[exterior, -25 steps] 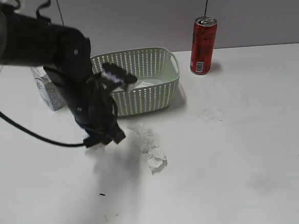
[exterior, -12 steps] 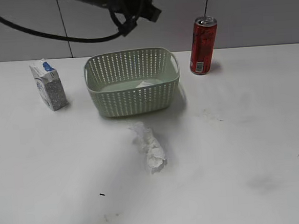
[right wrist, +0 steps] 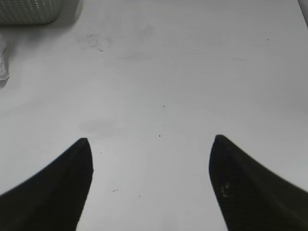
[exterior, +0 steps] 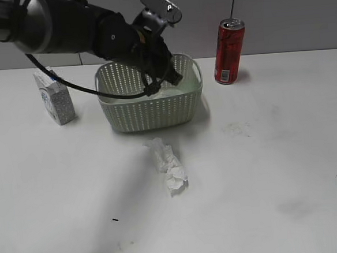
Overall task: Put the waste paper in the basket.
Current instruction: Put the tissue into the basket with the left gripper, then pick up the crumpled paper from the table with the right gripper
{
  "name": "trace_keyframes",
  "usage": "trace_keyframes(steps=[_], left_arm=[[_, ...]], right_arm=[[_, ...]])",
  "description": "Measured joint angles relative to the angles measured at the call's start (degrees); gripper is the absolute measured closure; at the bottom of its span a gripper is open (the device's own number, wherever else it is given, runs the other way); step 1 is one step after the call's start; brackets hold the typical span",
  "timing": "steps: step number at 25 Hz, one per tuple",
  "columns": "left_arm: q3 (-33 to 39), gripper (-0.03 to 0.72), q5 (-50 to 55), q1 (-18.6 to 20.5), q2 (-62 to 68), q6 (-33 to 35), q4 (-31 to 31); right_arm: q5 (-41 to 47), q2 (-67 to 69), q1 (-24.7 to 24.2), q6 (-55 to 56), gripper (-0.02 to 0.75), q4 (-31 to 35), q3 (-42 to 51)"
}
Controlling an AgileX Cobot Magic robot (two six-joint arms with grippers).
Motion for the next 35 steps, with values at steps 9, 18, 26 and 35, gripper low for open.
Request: trace_keyframes(steps=[9,18,26,35], left_arm=[[0.00,0.031,8.69,1.80,-6.53,0.00,-1.49],[-0.87,0.070,35.87,9.99,-20.18,-3.12,-2.39],[-0.87,0.098,53.00,23.96,-25.41,-5.22,-1.89],[14.16,0.099,51.77,27.64,-41.23,-6.08,-2.25]], right_arm=[[-0.12,0.08,0.00,0.00,0.166,0.05,0.00],[-3.95,12.54,0.00,-0.25,0.166,0.16,-2.96],[-6.59,37.18,0.00,0.56,0.167,2.69,-10.55],[-6.94,65.47,0.80,-1.81,0.167,8.65,-23.95]])
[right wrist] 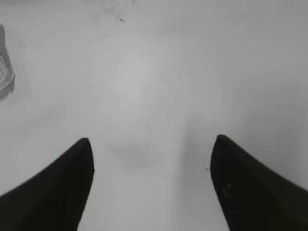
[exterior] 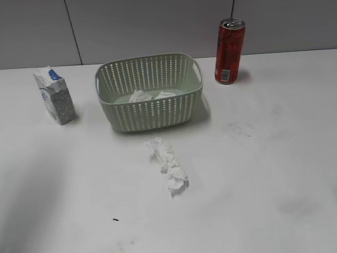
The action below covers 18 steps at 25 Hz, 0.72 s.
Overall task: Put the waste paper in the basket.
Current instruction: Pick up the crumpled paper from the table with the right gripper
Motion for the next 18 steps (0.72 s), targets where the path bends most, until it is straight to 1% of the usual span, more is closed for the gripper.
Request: trace_keyframes(steps=[2,3,10,12,14,18], left_arm=[[5.62,0.099,-0.96,0.00,-5.11,-0.13,-0.06],[8.78,0.099,-1.67,0.00,-7.57,-0.18,-0.13],[28.81,0.099,-4.34,0.00,-29.26,-2.01,-1.78],[33.33,0.099,-4.84,0.00,-36.07,-2.46,-1.84],[37.18,0.099,-4.90,0.00,-42.46,-2.57,-1.89],[42.56,0.099,-4.71,0.00,-55.83,-2.81,-1.95]], right_arm=[[-0.12,4.32,2.05,-0.15,0.167,-0.35,-3.42],[-0.24,6.38,3.83,-0.15,0.167,-0.76,-4.78],[-2.69,20.16,19.89,4.85,0.167,-3.48,-14.36],[-2.92,24.64,24.54,6.60,0.167,-4.03,-17.52],[-3.07,28.80,28.13,7.89,0.167,-4.15,-20.76],[-3.17,36.93,33.64,10.98,0.167,-5.11,-28.09]])
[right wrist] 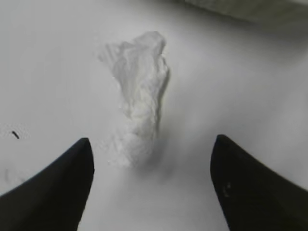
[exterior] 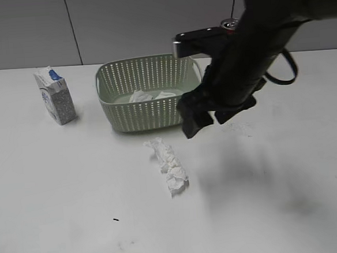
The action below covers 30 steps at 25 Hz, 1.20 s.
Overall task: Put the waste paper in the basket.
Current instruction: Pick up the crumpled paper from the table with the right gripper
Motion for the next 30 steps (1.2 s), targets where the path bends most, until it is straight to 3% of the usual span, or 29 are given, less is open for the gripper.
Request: trace_keyframes(steps=[5,10,20,23,27,30], left_arm=[[3.85,0.099,-1.86,0.00,-14.27,-2.97,0.05],[4.32,0.111,-2.92,0.00,-24.38,-3.78,0.39],[4.37,0.115,-2.91,0.00,-25.25,-3.85,0.45],[4.37,0.116,-2.91,0.00,-25.25,-3.85,0.45],[4.37,0.116,-2.91,0.00,-25.25,-3.85,0.45],[4.37,0.116,-2.91,0.00,-25.25,-3.85,0.45]], right_arm=[[0.40,8.10,4.83,2.54,0.167,-3.37,-8.42],[0.36,13.92,7.41,4.96,0.170,-6.03,-10.58],[-0.01,20.03,7.64,7.48,0.208,-9.51,-10.81],[0.01,20.03,7.64,7.48,0.306,-9.57,-10.93],[0.40,19.01,7.64,7.48,0.633,-9.52,-10.93],[0.41,15.31,7.64,7.43,0.712,-9.52,-12.05]])
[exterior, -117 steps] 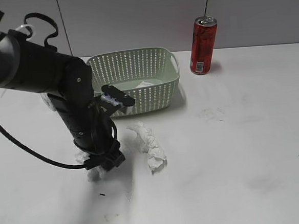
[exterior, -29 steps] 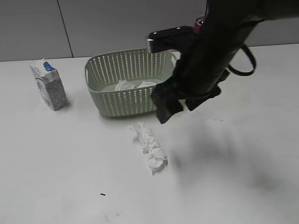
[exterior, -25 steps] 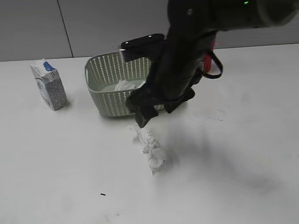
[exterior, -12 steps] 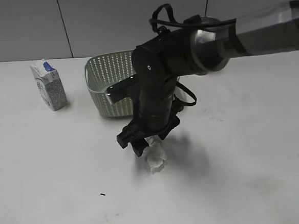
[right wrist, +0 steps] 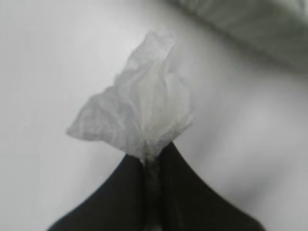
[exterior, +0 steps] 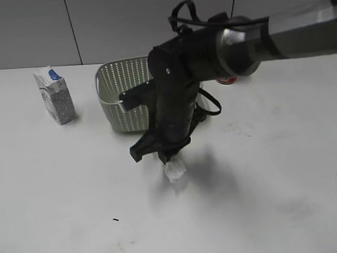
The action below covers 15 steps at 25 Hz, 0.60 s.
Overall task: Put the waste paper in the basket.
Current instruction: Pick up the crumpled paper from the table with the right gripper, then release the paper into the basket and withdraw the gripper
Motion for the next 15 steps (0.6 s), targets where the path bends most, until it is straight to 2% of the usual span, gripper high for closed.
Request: trace_keyframes(steps=[4,11,15], left_arm=[[0.00,0.118,0.00,0.00,0.00,0.00,0.00],[0.00,0.118,0.00,0.00,0.00,0.00,0.00],[0.00,0.118,0.00,0.00,0.00,0.00,-0.05]], right_arm=[[-3.51,-6.54,0.00,-0.08,0.712,-2.13,-3.71],[-23.29,-8.37,-0.95,-0.14,0.713,-20.61,-6.63],[-29.19,-3.85,-3.01,-0.14,0.713,-25.95,-6.74]])
